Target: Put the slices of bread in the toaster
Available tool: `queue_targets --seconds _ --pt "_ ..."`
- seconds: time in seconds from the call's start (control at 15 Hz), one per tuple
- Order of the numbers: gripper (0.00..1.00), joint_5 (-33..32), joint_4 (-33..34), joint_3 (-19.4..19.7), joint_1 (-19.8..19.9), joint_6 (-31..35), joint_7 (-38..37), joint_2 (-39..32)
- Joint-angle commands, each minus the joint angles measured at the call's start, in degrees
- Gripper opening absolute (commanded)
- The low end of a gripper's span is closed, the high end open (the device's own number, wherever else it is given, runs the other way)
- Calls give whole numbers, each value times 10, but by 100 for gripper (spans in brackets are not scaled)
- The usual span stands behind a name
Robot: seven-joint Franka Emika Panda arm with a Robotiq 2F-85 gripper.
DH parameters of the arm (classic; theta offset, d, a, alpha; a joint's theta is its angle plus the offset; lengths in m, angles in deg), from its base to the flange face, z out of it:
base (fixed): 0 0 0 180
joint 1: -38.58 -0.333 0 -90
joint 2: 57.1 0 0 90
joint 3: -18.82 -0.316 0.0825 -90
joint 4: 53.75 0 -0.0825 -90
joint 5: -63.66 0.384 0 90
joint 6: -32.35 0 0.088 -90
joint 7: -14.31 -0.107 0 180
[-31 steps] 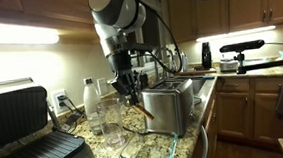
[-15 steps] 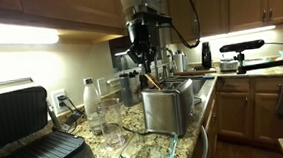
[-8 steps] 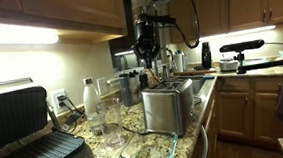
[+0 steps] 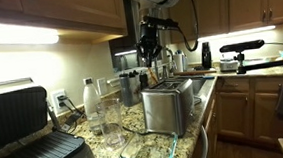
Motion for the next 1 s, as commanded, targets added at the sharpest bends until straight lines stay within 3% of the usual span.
queue_targets --seconds 0.0,0.93 --pt "4 25 -52 7 9 37 -11 29" --pt "4 100 -140 27 31 115 2 41"
